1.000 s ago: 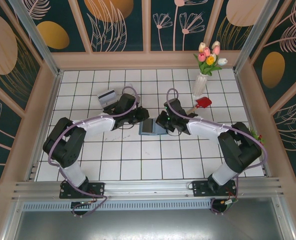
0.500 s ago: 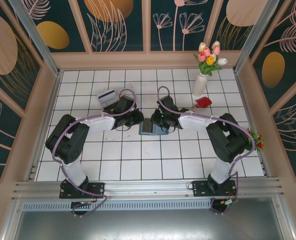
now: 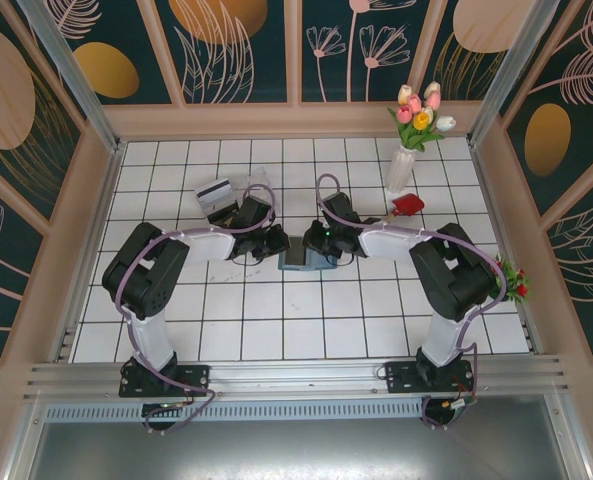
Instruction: Take the credit cards out of the card holder
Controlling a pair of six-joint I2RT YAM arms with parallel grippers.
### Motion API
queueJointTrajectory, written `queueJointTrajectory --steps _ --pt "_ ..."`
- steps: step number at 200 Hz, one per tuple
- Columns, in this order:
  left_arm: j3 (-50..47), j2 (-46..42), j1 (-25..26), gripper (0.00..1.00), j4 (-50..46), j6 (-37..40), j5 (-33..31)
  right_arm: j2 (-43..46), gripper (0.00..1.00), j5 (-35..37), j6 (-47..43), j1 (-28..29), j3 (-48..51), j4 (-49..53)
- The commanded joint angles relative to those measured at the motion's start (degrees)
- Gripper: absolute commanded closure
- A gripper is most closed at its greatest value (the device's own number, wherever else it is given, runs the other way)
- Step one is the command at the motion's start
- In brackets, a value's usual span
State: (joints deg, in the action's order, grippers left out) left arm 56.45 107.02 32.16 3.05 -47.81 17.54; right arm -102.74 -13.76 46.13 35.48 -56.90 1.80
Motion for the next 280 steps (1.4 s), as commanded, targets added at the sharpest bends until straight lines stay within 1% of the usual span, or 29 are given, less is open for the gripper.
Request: queueJointTrajectory --steps 1,20,46,67,122,176,200,221,233,254,280 --pt "-0.4 1.7 -0.3 0.88 -0.8 -0.2 0.0 -1.8 0.84 -3.4 -2.1 -0.6 1.1 -2.2" --pt "-2.0 1.8 -0.4 0.88 -1.9 -0.3 -1.6 -2.3 0.85 -3.4 -2.9 -0.8 1.4 -2.0" --pt "-3.1 2.3 -0.4 0.88 -2.2 -0.8 -2.0 -2.5 0.85 -3.5 -3.3 -1.4 2.3 -2.0" --pt "-3.3 2.6 -0.4 0.88 -3.2 -0.6 -2.7 -2.4 0.84 -5.0 -3.6 -2.0 3.5 -3.5" --pt "-4.3 2.9 -0.3 0.88 -3.0 -0.8 -2.8 -3.9 0.83 -9.9 -5.8 -2.3 4.3 -6.3" --pt "-4.6 3.2 -0.4 0.87 -2.2 -0.6 -2.0 -4.7 0.82 -11.8 -6.2 -2.4 4.8 -7.8" --pt "-5.0 3.2 -0.4 0.87 -2.1 -0.8 -2.1 -3.9 0.82 -10.5 -5.9 -2.7 5.4 -8.2" --pt "-5.4 3.0 -0.4 0.87 -2.1 -0.7 -2.5 -1.2 0.82 -7.6 -5.0 -3.3 7.0 -8.4" --pt "-5.6 3.0 -0.3 0.88 -2.1 -0.8 -2.7 0.0 0.82 -7.6 -4.8 -3.7 8.1 -9.3" --pt "-5.6 3.1 -0.4 0.88 -2.0 -0.9 -2.7 0.5 0.82 -10.4 -5.1 -3.8 9.2 -11.5" --pt "-5.6 3.2 -0.4 0.87 -1.7 -0.9 -2.5 -1.1 0.79 -14.2 -4.9 -3.8 9.3 -13.9"
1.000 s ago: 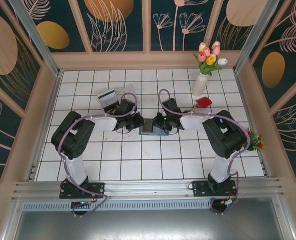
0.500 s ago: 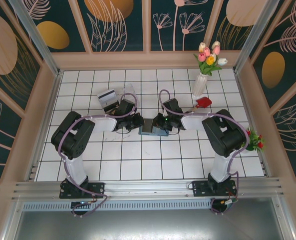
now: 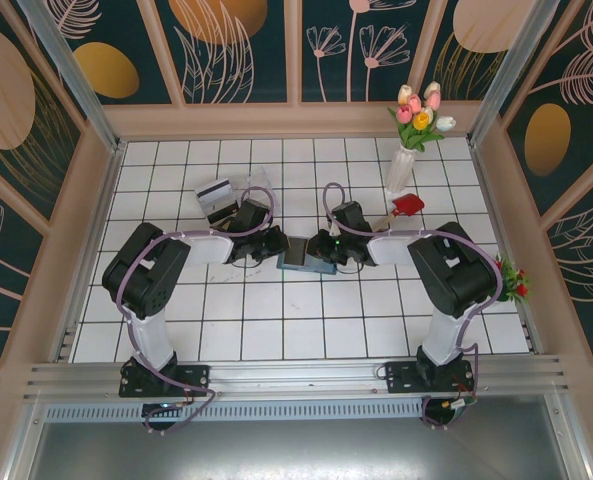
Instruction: Take the credit cards out of the card holder
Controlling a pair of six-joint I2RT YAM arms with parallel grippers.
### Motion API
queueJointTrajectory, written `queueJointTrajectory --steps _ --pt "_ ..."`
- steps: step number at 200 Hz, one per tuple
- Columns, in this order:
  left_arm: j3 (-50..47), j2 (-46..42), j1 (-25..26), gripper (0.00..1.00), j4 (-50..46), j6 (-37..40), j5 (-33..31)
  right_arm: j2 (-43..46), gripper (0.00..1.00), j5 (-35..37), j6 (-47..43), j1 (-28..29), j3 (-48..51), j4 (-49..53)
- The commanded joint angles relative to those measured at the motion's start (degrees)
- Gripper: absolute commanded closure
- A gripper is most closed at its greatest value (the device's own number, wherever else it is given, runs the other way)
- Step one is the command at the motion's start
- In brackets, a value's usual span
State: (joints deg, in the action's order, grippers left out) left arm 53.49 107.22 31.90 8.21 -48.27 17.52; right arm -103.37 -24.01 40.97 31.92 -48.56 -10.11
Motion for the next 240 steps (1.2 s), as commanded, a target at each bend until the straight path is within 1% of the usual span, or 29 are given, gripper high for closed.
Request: queueJointTrajectory --steps 1,56,115,133,164,197,240 --pt "-2.7 3.0 -0.1 0.87 -6.9 -0.4 -2.5 -0.5 0.79 -4.0 0.2 -0.3 0.9 -2.0" --pt "-3.0 3.0 -0.1 0.88 -6.5 -0.4 -1.9 -2.7 0.78 -4.3 -0.4 0.1 -0.8 -0.9" --pt "-3.2 2.8 -0.1 0.88 -6.2 -0.5 -1.6 -4.5 0.79 -3.6 -0.5 0.6 -2.6 0.3" --pt "-3.5 2.6 -0.1 0.87 -6.1 -0.4 -1.7 -4.6 0.82 -2.7 -0.6 0.6 -2.9 1.3" --pt "-3.6 2.2 -0.1 0.82 -6.4 -0.4 -2.5 -3.9 0.87 0.1 -0.5 0.6 -2.9 3.9" --pt "-3.5 1.8 -0.1 0.79 -6.9 -0.3 -3.4 -1.9 0.89 2.1 -0.6 0.4 -1.8 5.2" --pt "-3.0 1.7 -0.1 0.79 -7.2 0.1 -3.4 -0.2 0.9 3.4 -0.5 0.2 -1.0 5.7"
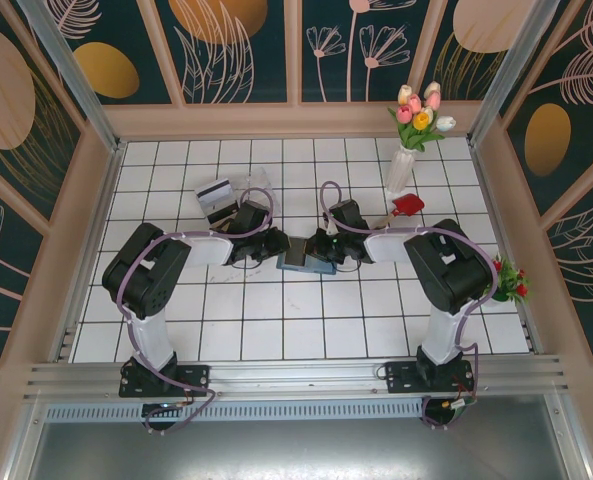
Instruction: Take the credit cards out of the card holder
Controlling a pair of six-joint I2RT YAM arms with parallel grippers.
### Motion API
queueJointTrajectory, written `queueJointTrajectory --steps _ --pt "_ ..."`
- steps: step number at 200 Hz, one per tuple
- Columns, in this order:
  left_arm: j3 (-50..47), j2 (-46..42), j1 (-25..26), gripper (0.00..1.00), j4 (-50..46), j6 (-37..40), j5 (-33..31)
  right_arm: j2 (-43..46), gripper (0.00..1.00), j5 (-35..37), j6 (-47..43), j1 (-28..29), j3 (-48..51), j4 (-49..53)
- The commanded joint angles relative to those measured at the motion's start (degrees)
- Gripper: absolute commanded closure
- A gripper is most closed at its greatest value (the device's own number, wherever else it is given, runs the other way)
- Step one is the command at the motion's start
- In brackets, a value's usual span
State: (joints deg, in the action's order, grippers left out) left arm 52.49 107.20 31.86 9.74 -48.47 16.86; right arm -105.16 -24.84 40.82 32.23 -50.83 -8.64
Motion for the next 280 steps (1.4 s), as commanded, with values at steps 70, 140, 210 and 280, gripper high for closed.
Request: queueJointTrajectory --steps 70,140,210,280 --pt "-1.9 1.9 0.0 0.81 -8.9 0.6 -3.0 3.0 0.87 6.0 -0.4 -0.1 1.9 6.2" --pt "-2.1 2.1 0.0 0.83 -8.6 0.6 -2.3 5.1 0.81 -0.1 0.6 -0.1 4.2 -1.6" --pt "-2.1 2.2 -0.1 0.82 -8.2 0.7 -1.6 2.5 0.79 -2.3 0.9 0.3 3.3 -2.8" --pt "-2.2 2.3 -0.1 0.82 -8.0 0.8 -1.4 0.3 0.82 -2.4 0.8 0.5 2.5 -2.1"
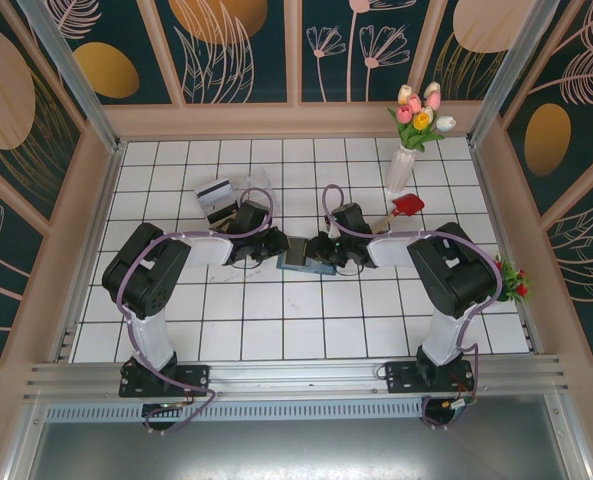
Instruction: Take the credit cards out of the card holder
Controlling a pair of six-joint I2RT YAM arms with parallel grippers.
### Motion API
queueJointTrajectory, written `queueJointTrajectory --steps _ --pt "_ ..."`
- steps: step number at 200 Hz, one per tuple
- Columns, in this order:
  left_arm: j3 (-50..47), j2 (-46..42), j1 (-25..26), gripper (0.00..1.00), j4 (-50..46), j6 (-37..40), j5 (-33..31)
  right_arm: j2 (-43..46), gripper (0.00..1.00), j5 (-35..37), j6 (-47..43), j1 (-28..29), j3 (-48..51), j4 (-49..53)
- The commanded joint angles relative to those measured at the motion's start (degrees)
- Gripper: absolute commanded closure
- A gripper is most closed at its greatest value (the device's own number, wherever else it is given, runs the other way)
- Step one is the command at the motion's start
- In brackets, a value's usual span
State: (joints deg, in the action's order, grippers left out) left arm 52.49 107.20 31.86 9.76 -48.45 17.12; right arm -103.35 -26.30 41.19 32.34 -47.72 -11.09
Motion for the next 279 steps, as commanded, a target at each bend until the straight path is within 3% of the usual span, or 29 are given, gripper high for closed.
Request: queueJointTrajectory --steps 1,36,121,178,221,279 --pt "-2.2 2.3 0.0 0.83 -8.0 0.8 -1.7 -1.4 0.83 -0.9 0.5 0.4 -0.6 0.3" --pt "-2.1 2.1 0.0 0.82 -8.4 0.9 -2.1 -0.7 0.89 0.8 0.0 0.4 -0.5 2.2" --pt "-1.7 2.0 0.0 0.81 -9.0 1.1 -2.7 3.0 0.91 4.9 -0.5 0.1 -0.1 5.8" --pt "-1.4 2.0 0.0 0.81 -8.9 1.0 -2.4 4.7 0.81 0.6 0.8 0.5 -0.7 3.8" --pt "-1.6 1.8 0.0 0.81 -8.6 0.8 -2.2 6.0 0.77 8.1 8.1 3.6 -3.7 9.5" --pt "-1.9 1.8 -0.1 0.81 -8.4 0.7 -2.0 2.2 0.76 8.8 10.0 4.3 -6.1 11.8"
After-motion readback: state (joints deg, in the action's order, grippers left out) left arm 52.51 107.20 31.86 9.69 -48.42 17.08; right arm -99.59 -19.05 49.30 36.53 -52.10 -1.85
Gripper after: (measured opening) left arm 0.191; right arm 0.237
